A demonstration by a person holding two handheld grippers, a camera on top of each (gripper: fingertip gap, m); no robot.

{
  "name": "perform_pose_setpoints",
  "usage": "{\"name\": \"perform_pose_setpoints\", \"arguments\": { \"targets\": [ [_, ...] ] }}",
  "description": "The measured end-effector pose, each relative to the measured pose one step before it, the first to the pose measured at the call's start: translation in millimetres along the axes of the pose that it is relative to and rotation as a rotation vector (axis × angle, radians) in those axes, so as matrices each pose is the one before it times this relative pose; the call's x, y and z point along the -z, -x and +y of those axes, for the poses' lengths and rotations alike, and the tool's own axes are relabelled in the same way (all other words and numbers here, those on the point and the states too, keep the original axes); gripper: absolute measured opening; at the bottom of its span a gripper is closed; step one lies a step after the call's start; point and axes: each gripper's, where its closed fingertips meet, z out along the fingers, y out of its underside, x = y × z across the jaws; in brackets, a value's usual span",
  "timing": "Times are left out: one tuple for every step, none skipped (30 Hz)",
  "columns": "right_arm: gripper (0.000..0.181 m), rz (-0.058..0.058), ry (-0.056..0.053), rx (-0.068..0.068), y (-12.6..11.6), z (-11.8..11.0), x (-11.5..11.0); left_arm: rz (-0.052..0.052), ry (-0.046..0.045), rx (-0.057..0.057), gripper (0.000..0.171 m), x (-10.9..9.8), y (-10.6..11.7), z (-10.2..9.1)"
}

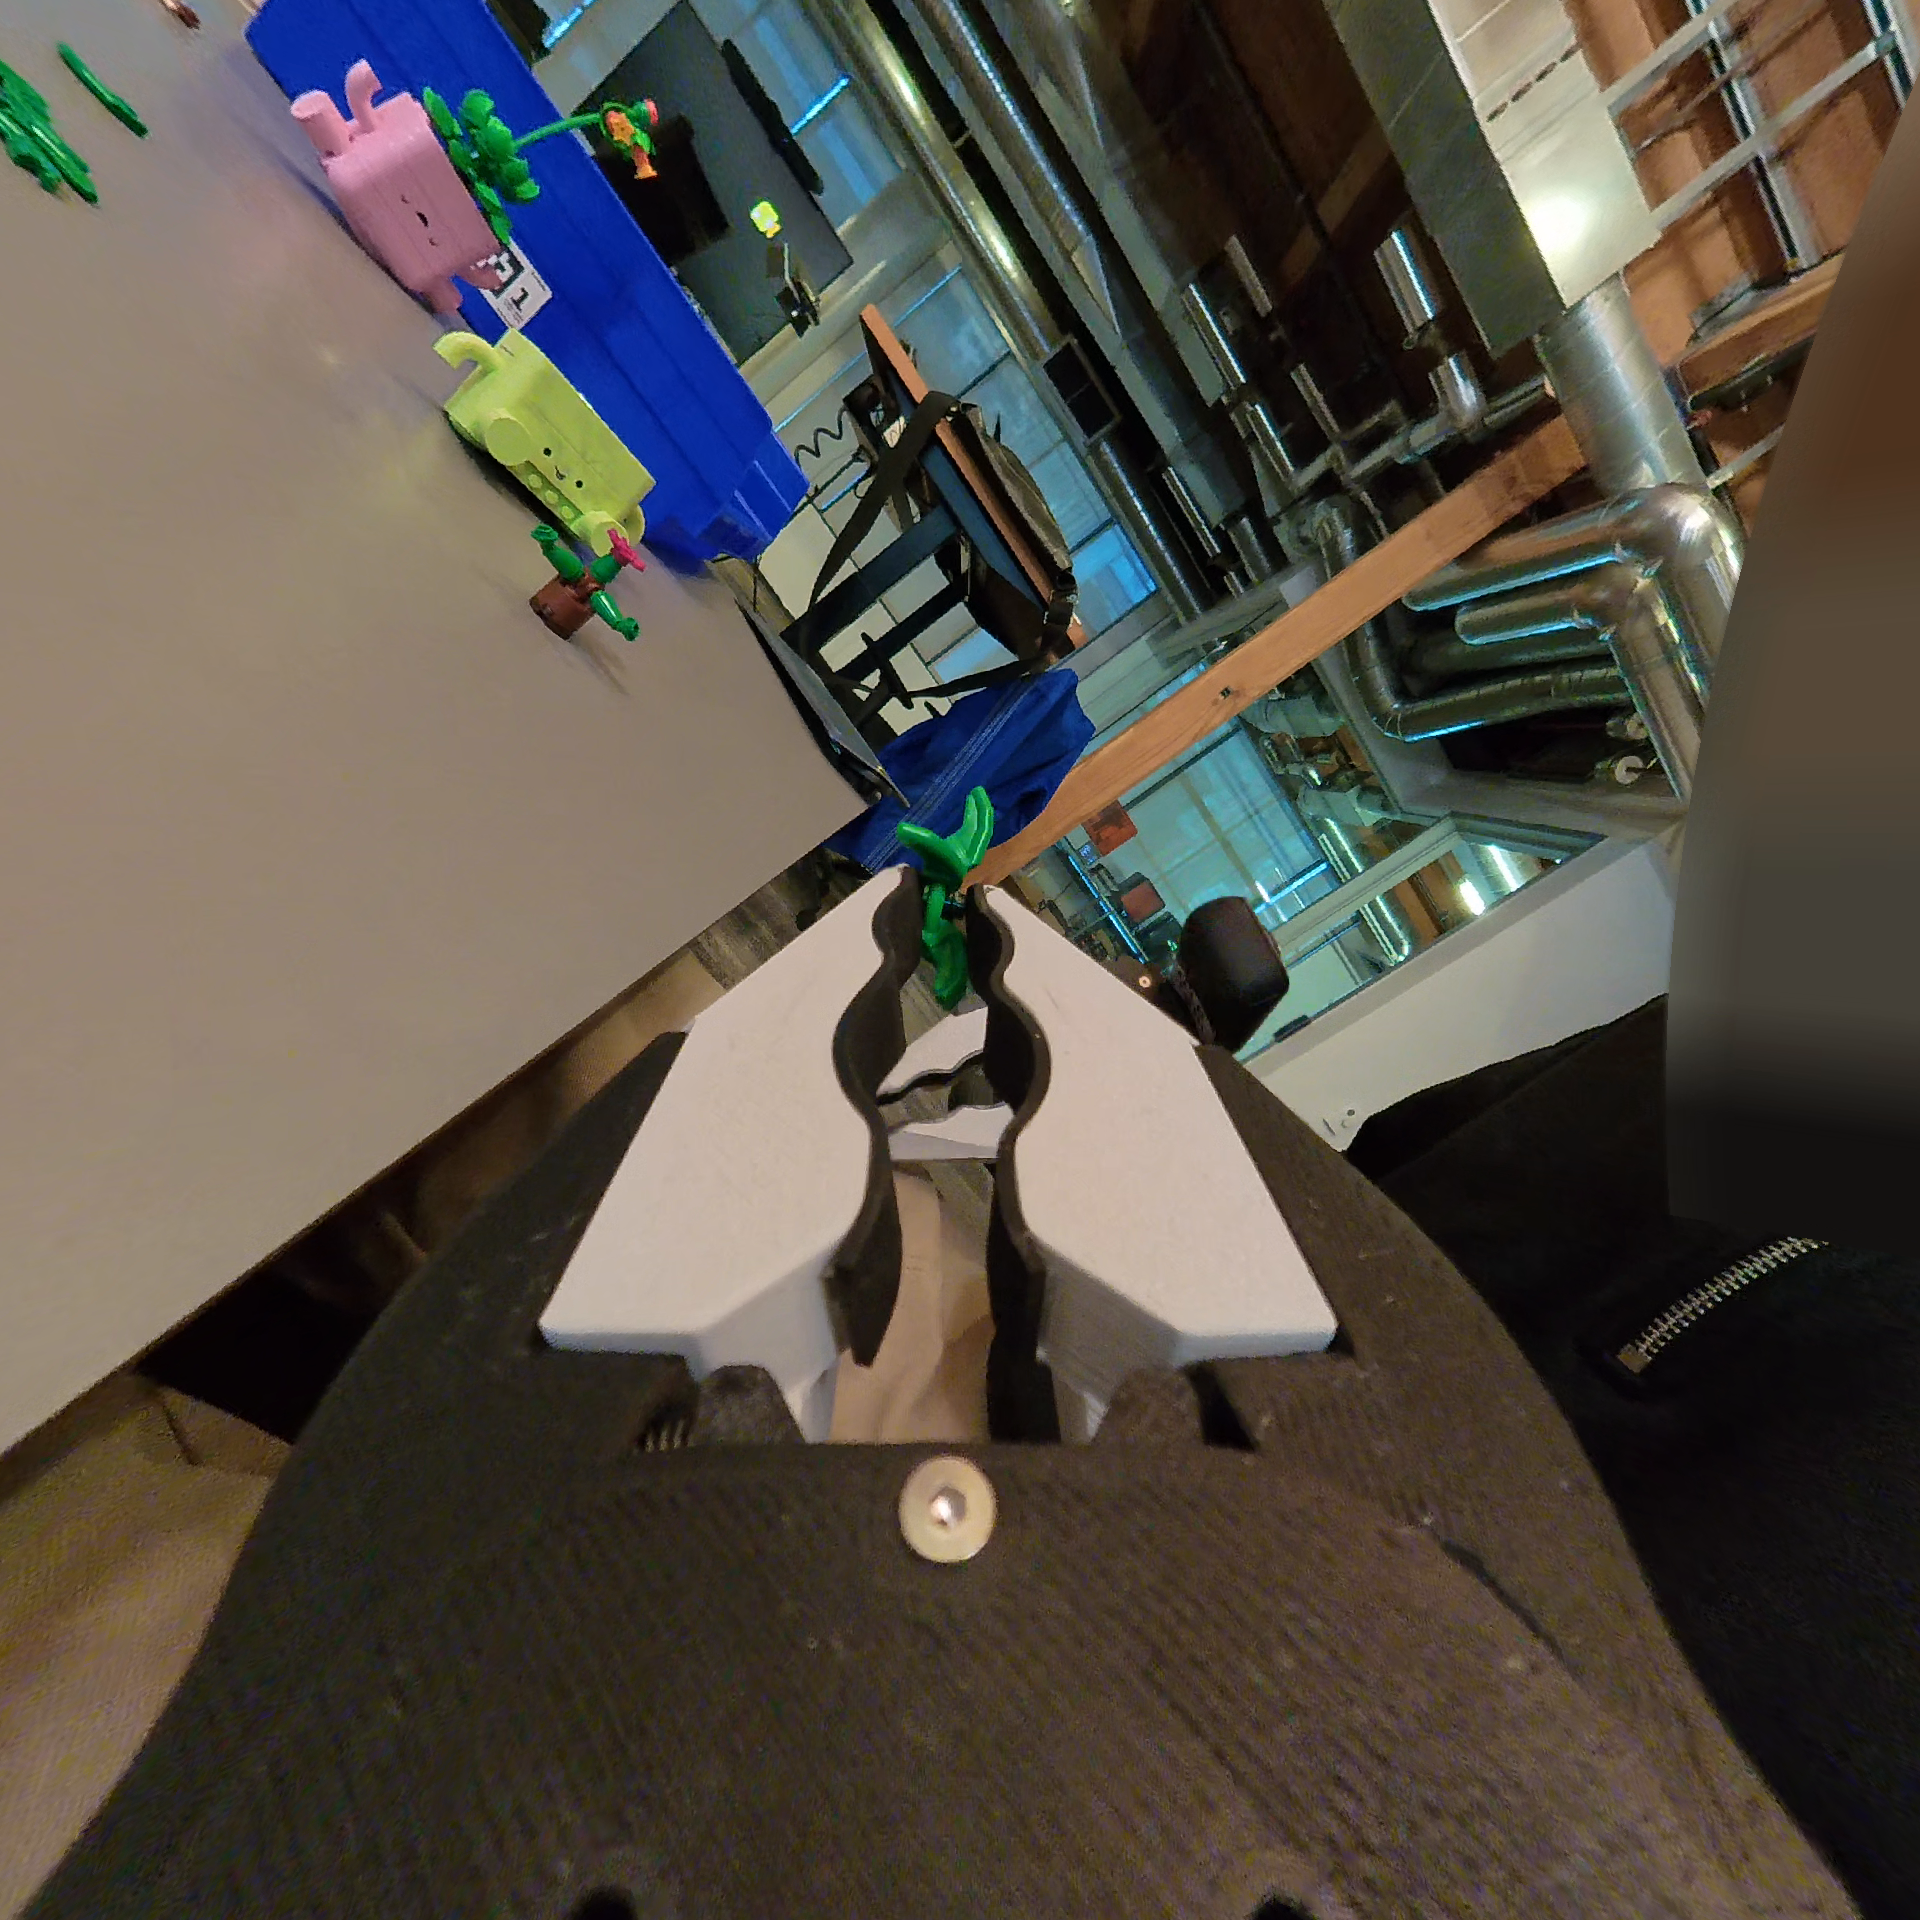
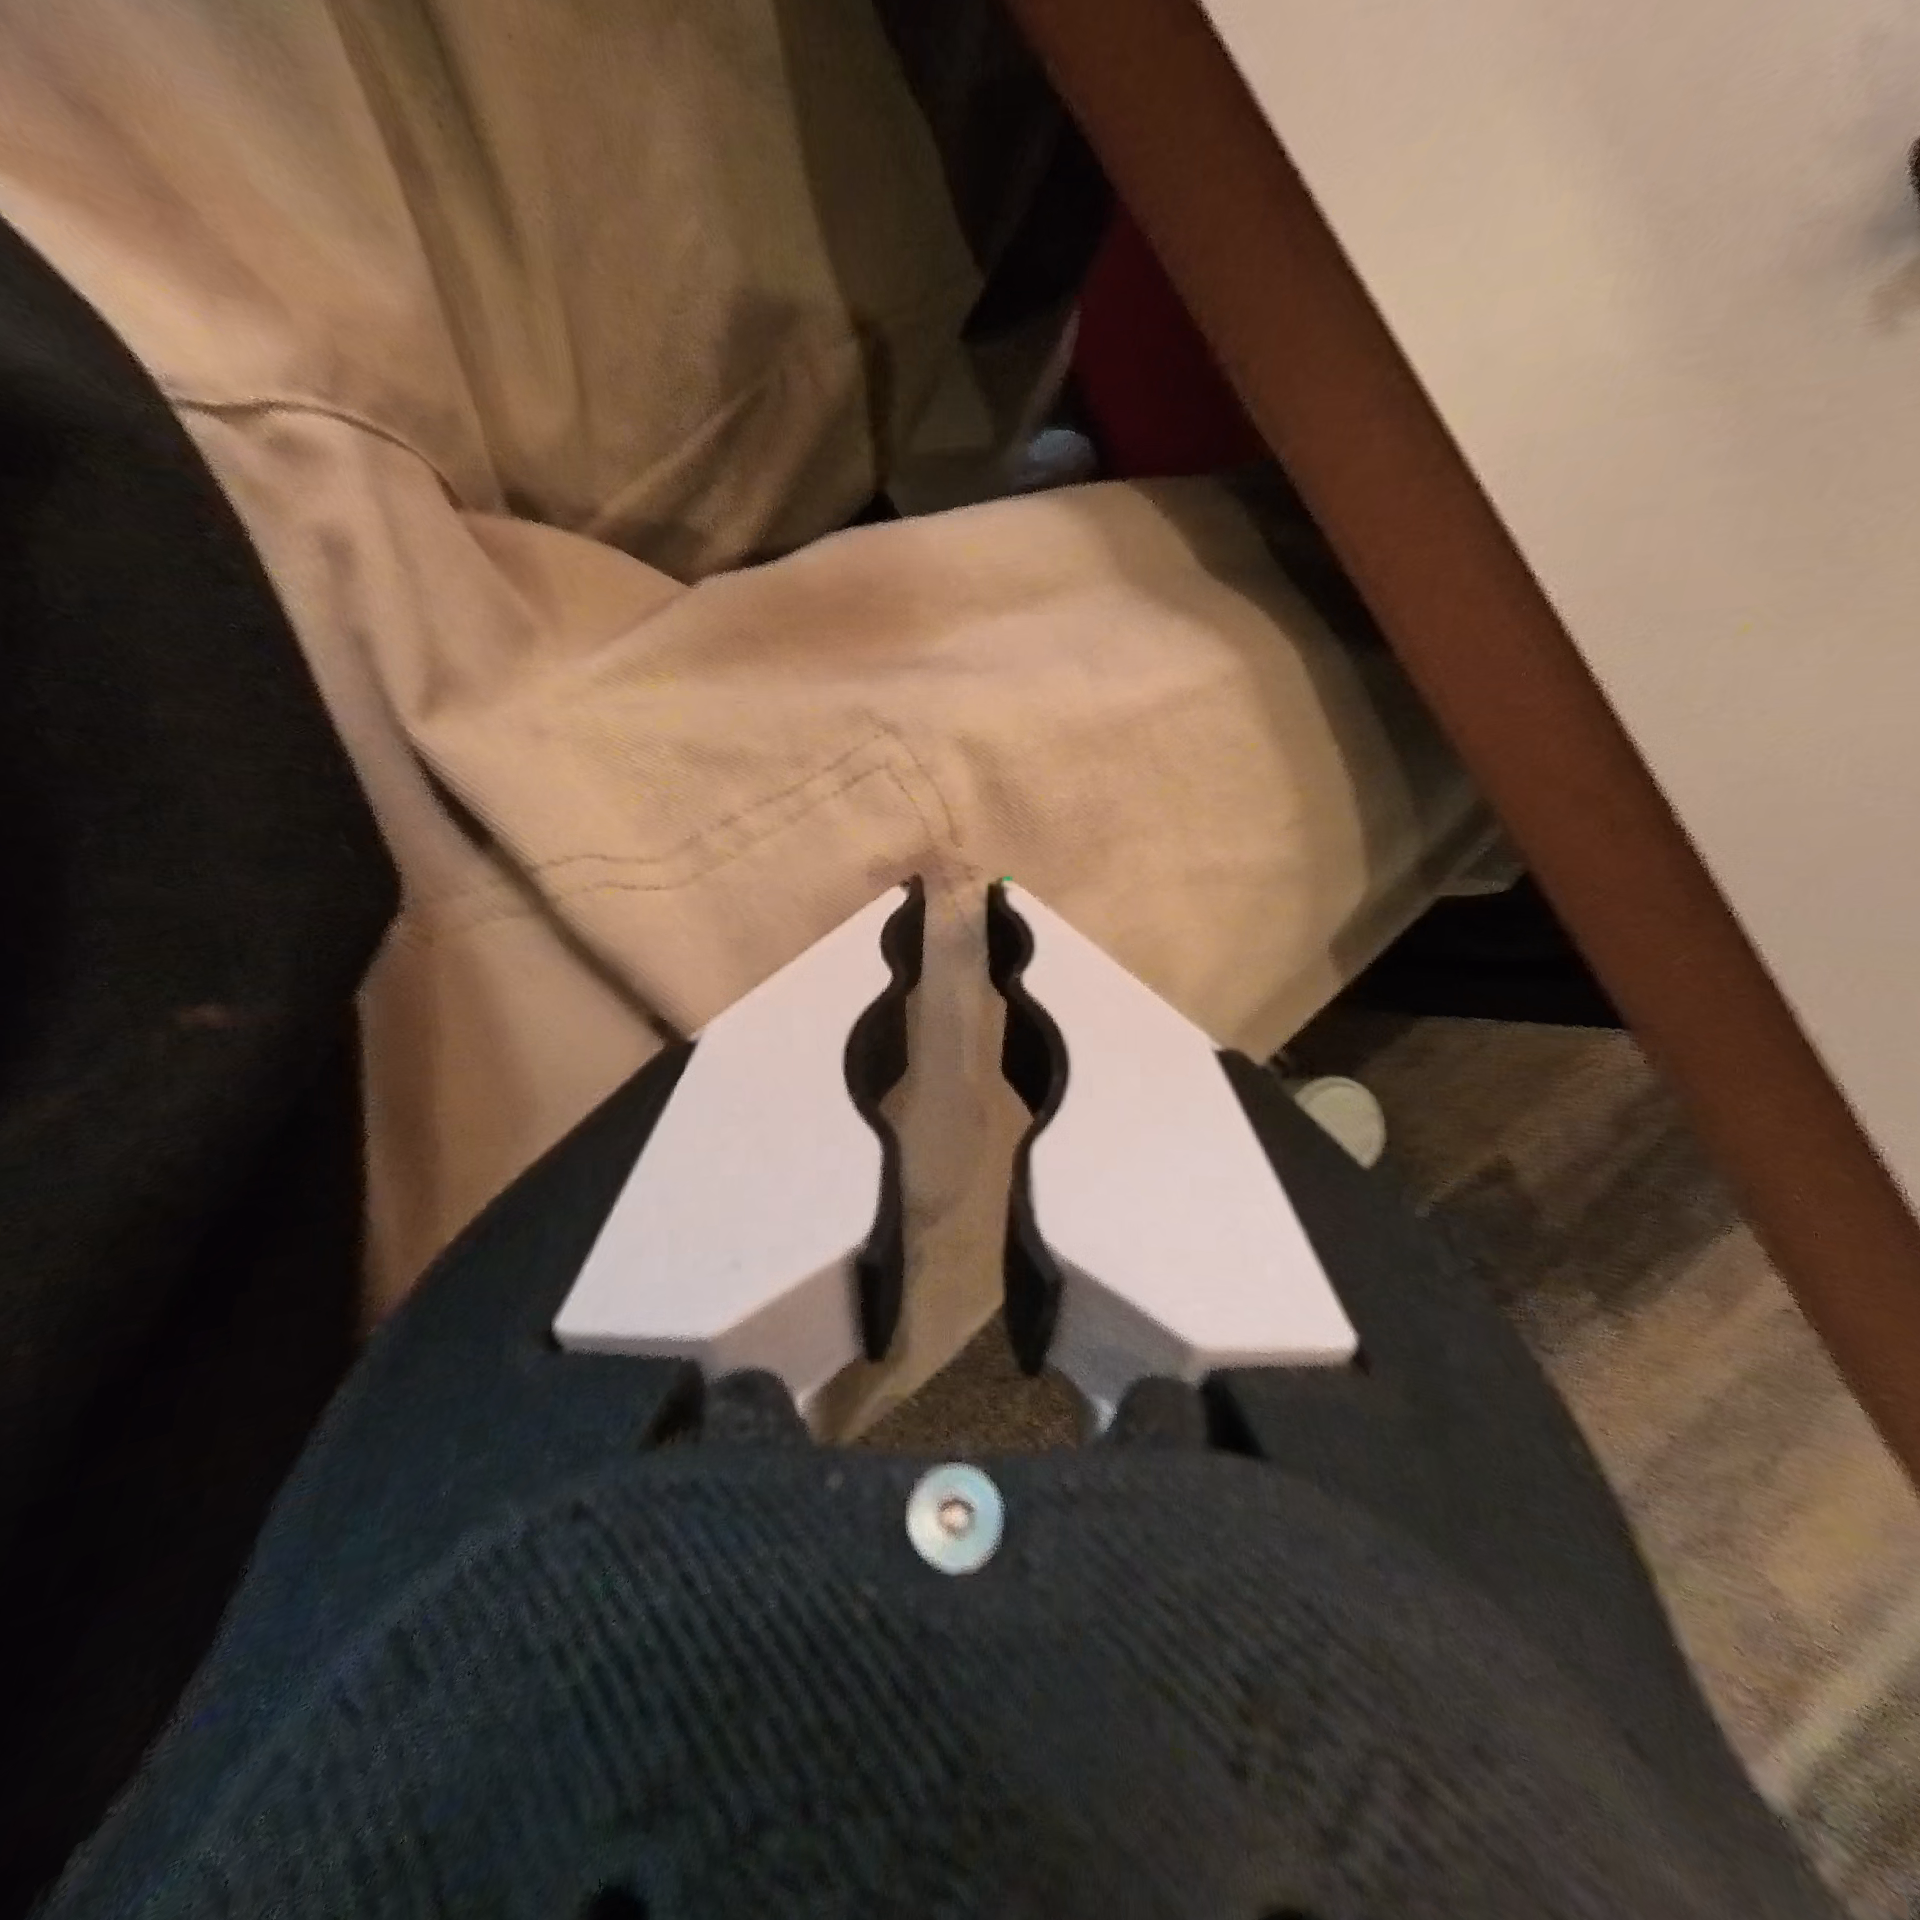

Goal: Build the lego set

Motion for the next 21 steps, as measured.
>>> {"name": "perform_pose_setpoints", "arguments": {
  "targets": [
    [0.012,-0.0275,-0.0126,-0.0179,3.77,-1.6,0.43,-0.0002,-0.00032,-0.0011,0.005,0.2,-0.24,-0.16],
    [0.013,-0.0149,-0.0055,-0.0145,2.37,-0.34,0.21,-0.0004,0.00094,-0.0021,0.005,0.06,-0.2,0.0],
    [0.014,0.0024,0.0,-0.0078,-0.17,0.28,0.4,0.0001,0.0005,-0.0017,0.005,-0.08,-0.35,-0.13],
    [0.017,0.0113,-0.0064,-0.0011,-1.6,-0.62,1.35,0.0008,0.00023,-0.001,0.005,-0.07,-0.33,-0.06],
    [0.017,0.0133,-0.0185,-0.0064,-2.69,-2.18,2.21,0.0008,0.00027,0.0001,0.005,0.02,-0.12,0.04],
    [0.018,0.0088,-0.0246,-0.0196,-3.32,-2.8,2.7,0.001,-0.00063,0.0012,0.005,0.01,-0.09,-0.11],
    [0.019,0.0001,-0.0247,-0.0323,-3.65,-2.02,2.21,0.0016,-0.00076,0.0021,0.005,0.03,-0.08,-0.02],
    [0.02,-0.0089,-0.0209,-0.0435,-3.94,-0.3,1.53,0.0015,-0.00021,0.0016,0.005,-0.04,-0.07,-0.01],
    [0.02,-0.018,-0.015,-0.0529,-4.37,1.71,0.57,0.0011,0.00039,0.0007,0.005,-0.08,-0.13,0.17],
    [0.02,-0.0278,-0.0141,-0.0584,-4.33,2.66,0.35,0.0011,0.00039,-0.0003,0.005,-0.13,-0.31,0.0],
    [0.02,-0.0324,-0.0185,-0.0624,-4.25,1.97,0.66,0.0003,0.00099,-0.0003,0.005,-0.07,-0.11,0.14],
    [0.018,-0.0431,-0.0214,-0.0622,-2.69,-0.69,1.81,-0.0003,0.00092,0.0002,0.005,-0.14,0.13,0.23],
    [0.018,-0.0533,-0.0223,-0.0546,-0.02,-3.29,2.37,0.0001,-0.00004,0.0003,0.005,-0.11,0.02,0.11],
    [0.016,-0.0555,-0.011,-0.0397,1.44,-2.49,1.54,-0.0011,0.00101,0.0006,0.005,-0.19,0.41,0.34],
    [0.016,-0.0407,0.0164,-0.0325,0.17,1.17,0.0,-0.0004,0.00084,0.0011,0.005,-0.2,0.27,0.31],
    [0.018,-0.0249,0.0325,-0.0231,-0.83,3.79,-1.4,0.0003,0.00052,0.0006,0.005,-0.2,-0.03,0.25],
    [0.019,-0.0206,0.0362,-0.0134,-0.43,4.9,-2.63,-0.0011,0.00127,-0.0008,0.005,-0.26,0.22,0.28],
    [0.019,-0.0187,0.0305,-0.0113,-0.07,4.44,-3.31,-0.0023,0.00129,-0.0012,0.005,-0.11,0.51,0.28],
    [0.02,-0.0158,0.0291,-0.0142,0.1,3.83,-3.39,-0.002,0.00027,-0.0001,0.005,-0.02,0.55,0.19],
    [0.021,-0.0182,0.0251,-0.0114,0.86,2.43,-2.9,-0.0009,-0.00027,0.0015,0.005,0.04,0.55,0.07],
    [0.021,-0.0121,0.0093,-0.0068,0.24,0.0,-1.75,-0.0009,-0.0002,0.0022,0.005,0.04,0.62,0.27]
  ]
}}
